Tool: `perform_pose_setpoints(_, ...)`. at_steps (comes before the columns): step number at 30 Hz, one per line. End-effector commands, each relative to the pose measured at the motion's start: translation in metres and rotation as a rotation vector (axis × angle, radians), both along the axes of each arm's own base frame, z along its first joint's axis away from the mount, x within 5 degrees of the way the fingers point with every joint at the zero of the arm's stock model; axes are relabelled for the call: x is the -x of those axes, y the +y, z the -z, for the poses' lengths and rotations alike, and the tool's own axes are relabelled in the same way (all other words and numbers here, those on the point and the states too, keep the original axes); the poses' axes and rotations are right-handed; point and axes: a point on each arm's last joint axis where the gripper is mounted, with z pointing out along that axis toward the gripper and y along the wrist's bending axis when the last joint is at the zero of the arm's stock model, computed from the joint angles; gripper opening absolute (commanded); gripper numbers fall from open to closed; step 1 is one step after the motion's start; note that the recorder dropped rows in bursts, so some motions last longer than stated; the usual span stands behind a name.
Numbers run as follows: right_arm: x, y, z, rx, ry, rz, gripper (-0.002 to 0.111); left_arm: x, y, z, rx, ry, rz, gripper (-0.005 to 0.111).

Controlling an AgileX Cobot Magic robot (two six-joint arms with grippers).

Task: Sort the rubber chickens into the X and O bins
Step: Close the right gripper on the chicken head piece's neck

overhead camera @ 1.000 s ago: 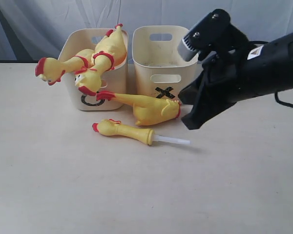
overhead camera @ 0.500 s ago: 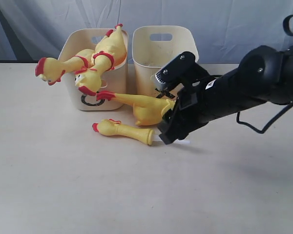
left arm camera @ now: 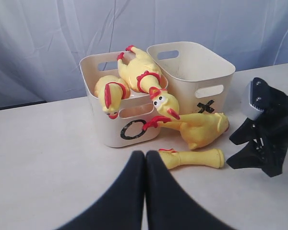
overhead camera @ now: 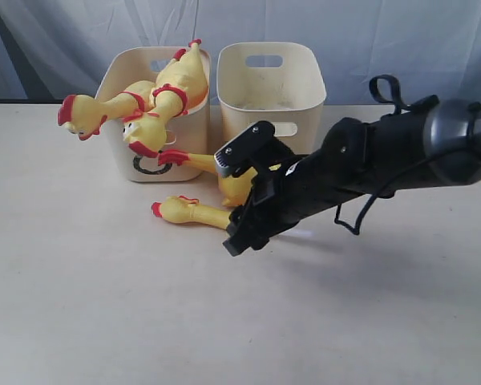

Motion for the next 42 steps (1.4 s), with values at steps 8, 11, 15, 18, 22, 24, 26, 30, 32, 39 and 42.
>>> perform_pose_setpoints(8,-0.014,0.005,0.024,0.025,-0.052,0.040,0.061,0.001,0.000,0.001,0.006,0.004,0.000,0.000)
perform_pose_setpoints(11,-0.015,0.006,0.031,0.035,-0.041,0.041,0.061,0.001,0.000,0.001,0.006,0.004,0.000,0.000)
perform_pose_setpoints(15,-0.021,0.011,0.037,0.034,-0.038,0.044,0.061,0.001,0.000,0.001,0.006,0.004,0.000,0.000)
perform_pose_setpoints(18,-0.024,0.014,0.040,0.034,-0.033,0.041,0.061,0.001,0.000,0.001,0.006,0.004,0.000,0.000)
perform_pose_setpoints(22,-0.027,0.015,0.048,0.043,-0.032,0.046,0.061,0.001,0.000,0.001,0.006,0.004,0.000,0.000)
perform_pose_setpoints(24,-0.027,0.014,0.052,0.050,-0.027,0.048,0.061,0.001,0.000,0.001,0.006,0.004,0.000,0.000)
perform_pose_setpoints(26,-0.027,0.014,0.058,0.059,-0.016,0.048,0.061,0.001,0.000,0.001,0.005,0.006,0.000,0.000)
perform_pose_setpoints(30,-0.027,0.014,0.060,0.062,-0.015,0.049,0.061,0.001,0.000,0.001,0.005,0.006,0.000,0.000)
perform_pose_setpoints(32,-0.028,0.014,0.060,0.057,-0.017,0.057,0.058,0.001,0.000,0.001,0.005,0.006,0.000,0.000)
perform_pose_setpoints(39,-0.025,0.014,0.061,0.053,0.014,0.058,0.021,0.001,0.000,0.001,0.005,0.006,0.000,0.000)
perform_pose_setpoints(42,-0.023,0.015,0.062,0.056,0.039,0.046,-0.001,0.001,0.000,0.001,0.005,0.006,0.000,0.000)
